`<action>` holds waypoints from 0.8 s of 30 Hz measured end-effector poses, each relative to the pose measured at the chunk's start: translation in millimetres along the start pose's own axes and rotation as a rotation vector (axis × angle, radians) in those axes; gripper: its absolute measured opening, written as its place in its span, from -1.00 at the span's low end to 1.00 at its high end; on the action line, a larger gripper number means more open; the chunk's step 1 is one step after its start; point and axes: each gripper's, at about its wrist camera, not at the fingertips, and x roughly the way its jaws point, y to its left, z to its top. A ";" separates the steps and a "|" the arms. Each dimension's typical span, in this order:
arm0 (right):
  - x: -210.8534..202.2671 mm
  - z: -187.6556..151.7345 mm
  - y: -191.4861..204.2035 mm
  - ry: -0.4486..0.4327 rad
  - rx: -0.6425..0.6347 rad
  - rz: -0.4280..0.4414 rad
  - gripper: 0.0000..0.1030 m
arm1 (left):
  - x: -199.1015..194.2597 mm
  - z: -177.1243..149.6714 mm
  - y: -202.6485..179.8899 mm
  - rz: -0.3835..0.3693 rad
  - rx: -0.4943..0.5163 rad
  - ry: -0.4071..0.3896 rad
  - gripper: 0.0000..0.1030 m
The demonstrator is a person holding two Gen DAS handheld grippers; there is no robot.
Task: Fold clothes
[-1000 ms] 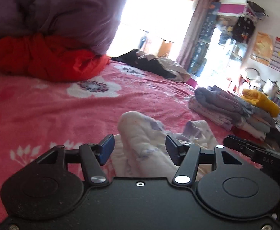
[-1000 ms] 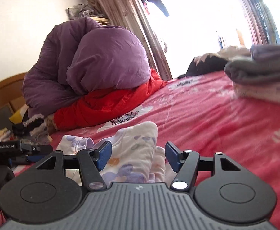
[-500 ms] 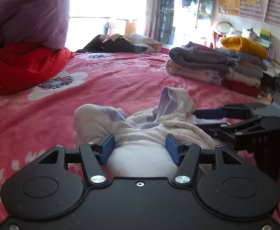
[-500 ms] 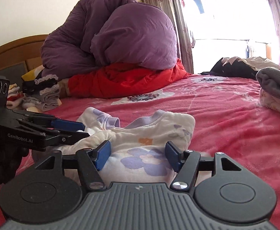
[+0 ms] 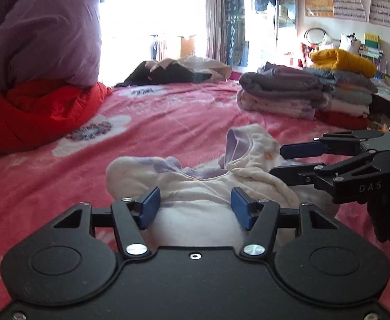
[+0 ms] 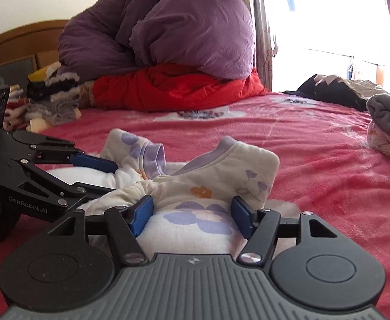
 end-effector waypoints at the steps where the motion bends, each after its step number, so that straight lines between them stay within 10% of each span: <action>1: -9.2 5.0 -0.4 -0.028 0.013 -0.001 0.26 | -10.9 3.9 -2.0 -0.002 0.000 -0.018 0.13; 9: -59.6 6.7 33.1 -0.067 -0.129 0.016 0.24 | -26.8 -11.1 -20.1 -0.039 0.071 0.074 0.13; 24: 4.4 -20.3 33.3 0.086 -0.064 0.089 0.19 | 28.0 -32.1 -0.1 -0.090 0.039 0.147 0.17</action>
